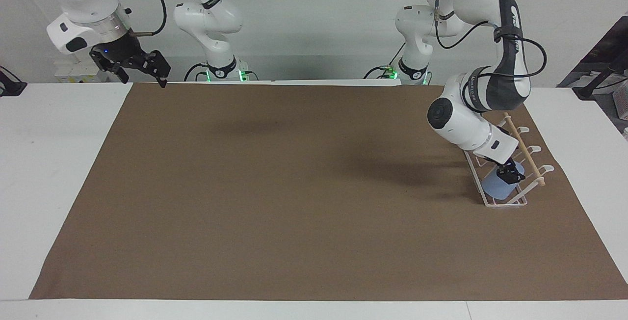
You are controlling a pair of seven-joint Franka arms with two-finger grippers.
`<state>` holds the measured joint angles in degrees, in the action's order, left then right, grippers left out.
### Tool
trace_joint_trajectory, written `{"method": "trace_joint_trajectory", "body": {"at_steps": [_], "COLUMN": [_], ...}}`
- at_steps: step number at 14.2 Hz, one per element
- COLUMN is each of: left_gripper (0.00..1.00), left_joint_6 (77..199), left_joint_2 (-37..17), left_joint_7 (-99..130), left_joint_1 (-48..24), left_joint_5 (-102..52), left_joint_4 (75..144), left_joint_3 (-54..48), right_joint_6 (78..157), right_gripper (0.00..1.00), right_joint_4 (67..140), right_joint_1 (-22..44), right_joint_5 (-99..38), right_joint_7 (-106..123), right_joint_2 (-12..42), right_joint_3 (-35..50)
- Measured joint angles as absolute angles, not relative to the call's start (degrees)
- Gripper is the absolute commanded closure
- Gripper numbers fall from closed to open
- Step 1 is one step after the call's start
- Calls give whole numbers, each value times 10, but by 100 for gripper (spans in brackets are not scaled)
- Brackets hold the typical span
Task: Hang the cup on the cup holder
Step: 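Open the left gripper and lift it away from the rack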
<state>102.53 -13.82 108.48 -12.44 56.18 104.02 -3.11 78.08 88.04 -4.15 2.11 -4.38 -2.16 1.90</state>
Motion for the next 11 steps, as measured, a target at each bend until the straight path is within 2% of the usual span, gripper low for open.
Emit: {"method": "trace_joint_trajectory", "body": {"at_steps": [4, 11], "left_gripper": [0, 0], "left_joint_6": [986, 963], "left_joint_2": [-127, -103], "left_joint_7": [946, 758], "left_joint_1": [-122, -90], "left_joint_5": [473, 248], "left_joint_4": [959, 879], "left_joint_3": [-27, -19], "right_joint_6": [781, 781], "right_gripper": [1, 1], "right_joint_4": [880, 880], "right_joint_1": [-41, -41], "right_joint_5": [21, 21], "right_joint_7": [-44, -44], "right_joint_2": [-22, -22], "right_joint_3": [19, 19]}}
